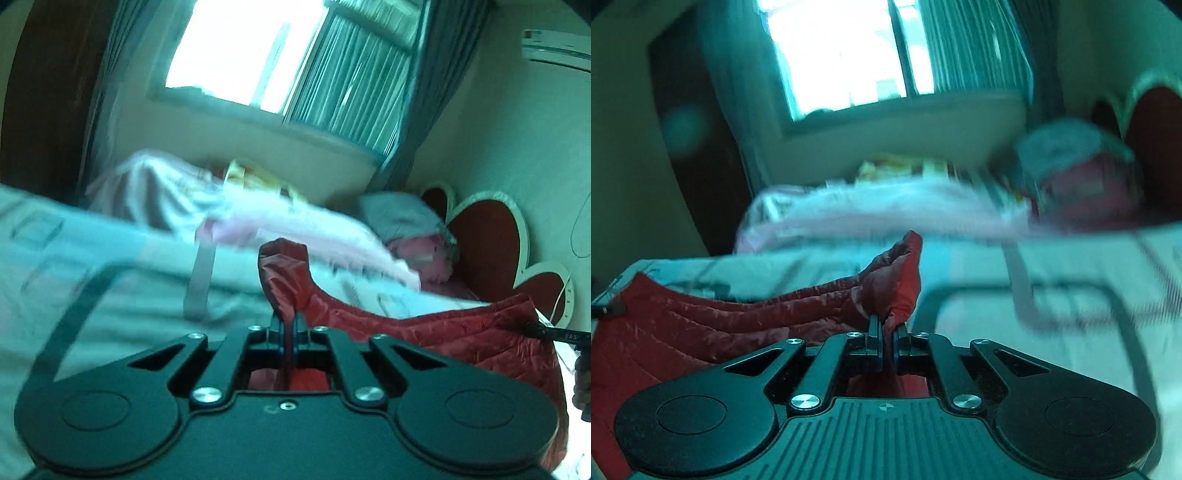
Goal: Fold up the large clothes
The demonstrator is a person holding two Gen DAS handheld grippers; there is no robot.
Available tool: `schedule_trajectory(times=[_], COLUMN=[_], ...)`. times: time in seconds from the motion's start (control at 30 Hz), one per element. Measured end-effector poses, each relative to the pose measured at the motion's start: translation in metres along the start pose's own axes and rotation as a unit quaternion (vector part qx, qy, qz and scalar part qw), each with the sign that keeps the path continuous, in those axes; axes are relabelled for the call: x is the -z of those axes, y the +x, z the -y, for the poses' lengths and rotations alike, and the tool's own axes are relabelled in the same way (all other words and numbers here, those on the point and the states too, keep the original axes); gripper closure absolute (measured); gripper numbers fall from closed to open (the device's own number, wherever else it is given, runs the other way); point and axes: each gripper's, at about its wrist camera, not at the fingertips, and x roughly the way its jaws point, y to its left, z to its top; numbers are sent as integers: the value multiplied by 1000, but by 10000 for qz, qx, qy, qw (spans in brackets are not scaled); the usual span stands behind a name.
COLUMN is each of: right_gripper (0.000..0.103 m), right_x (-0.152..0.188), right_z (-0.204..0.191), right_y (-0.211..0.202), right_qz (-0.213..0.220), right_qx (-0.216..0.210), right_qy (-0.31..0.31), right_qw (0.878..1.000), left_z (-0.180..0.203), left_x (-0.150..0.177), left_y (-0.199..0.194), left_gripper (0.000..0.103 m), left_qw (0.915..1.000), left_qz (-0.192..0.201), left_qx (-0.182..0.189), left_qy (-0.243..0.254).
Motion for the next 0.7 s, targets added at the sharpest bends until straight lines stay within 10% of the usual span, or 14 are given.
schedule_trajectory(times=[0.27, 0.47, 0.53, 0.57, 0.63, 0.7], right_gripper=[99, 99, 98, 91, 35, 35], right_x=[44, 57, 51, 47, 35, 26], right_z=[33, 42, 46, 46, 39, 29], right_y=[83, 80, 78, 76, 51, 19], right_qz=[-1270, -1145, -1211, -1227, -879, -398], right_qx=[685, 647, 612, 646, 1004, 889], right_qy=[493, 671, 768, 814, 709, 495], right_qw=[9883, 9890, 9878, 9870, 9885, 9940], left_z=[-18, -23, -30, -31, -23, -8], left_x=[38, 42, 39, 37, 30, 25], left_y=[83, 81, 79, 75, 52, 18], left_gripper=[99, 97, 68, 54, 25, 30], left_qw=[9915, 9923, 9920, 9916, 9922, 9929], left_qz=[-1163, -1113, -1095, -1039, -668, -225], left_qx=[-566, -545, -629, -765, -1051, -1143], left_qy=[126, 68, -62, -88, -22, 224])
